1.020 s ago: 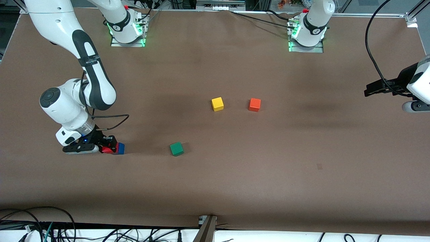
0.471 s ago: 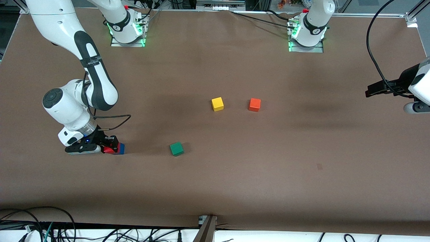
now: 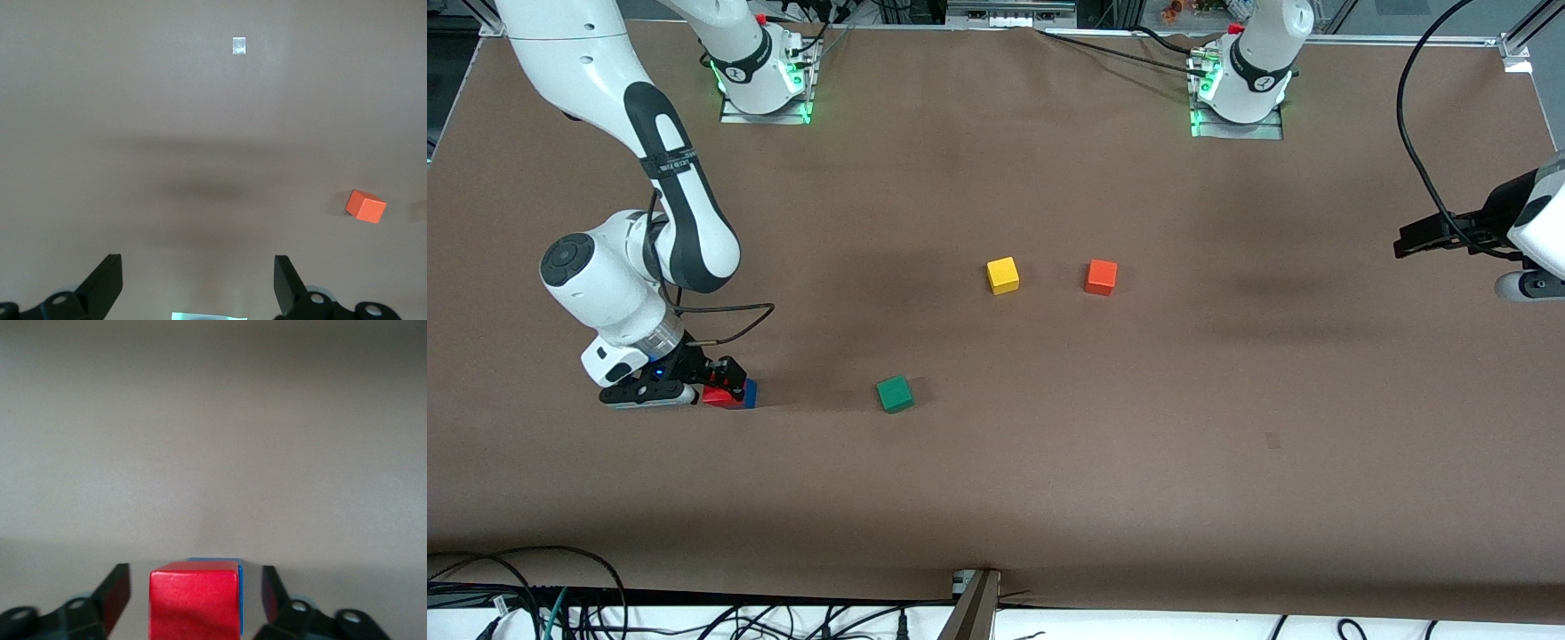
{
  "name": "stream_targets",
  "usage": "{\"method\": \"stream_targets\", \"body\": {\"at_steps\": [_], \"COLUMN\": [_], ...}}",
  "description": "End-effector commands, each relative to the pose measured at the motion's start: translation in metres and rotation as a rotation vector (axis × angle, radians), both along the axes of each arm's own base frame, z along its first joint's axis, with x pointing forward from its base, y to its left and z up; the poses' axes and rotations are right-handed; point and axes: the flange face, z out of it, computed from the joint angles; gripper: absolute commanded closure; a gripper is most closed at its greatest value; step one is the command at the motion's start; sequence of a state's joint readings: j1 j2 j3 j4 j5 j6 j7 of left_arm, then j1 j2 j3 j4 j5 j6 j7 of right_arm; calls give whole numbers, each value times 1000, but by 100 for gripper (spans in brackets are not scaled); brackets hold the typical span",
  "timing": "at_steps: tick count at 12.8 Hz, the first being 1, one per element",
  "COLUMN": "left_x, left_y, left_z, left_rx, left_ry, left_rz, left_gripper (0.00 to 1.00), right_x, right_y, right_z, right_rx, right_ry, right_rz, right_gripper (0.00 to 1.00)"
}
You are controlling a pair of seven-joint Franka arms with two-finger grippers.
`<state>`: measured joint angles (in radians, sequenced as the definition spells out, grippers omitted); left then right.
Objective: Pass red block to right arm, stack on blue
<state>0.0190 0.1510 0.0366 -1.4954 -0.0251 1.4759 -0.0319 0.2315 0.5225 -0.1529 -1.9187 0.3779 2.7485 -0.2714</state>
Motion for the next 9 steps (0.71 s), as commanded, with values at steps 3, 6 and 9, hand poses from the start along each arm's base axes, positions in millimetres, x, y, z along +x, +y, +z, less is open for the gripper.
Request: {"method": "stream_targets", "body": {"at_steps": [3,6,9], "left_x": [3,3,3], "left_y": [2,2,2], "left_z": [5,6,6], "left_rx": [6,6,6], "left_ry": [-3,-6,-6], "left_rz": [-21,-21,-21], "left_gripper": [0,0,0], "right_x": [7,17,24], "right_y": [2,7,-1], "right_z": [11,29,45], "right_rx": [12,31,41], "right_ry": [-14,32,81], "right_rz": [-1,24,30], "right_gripper": [0,0,0]}}
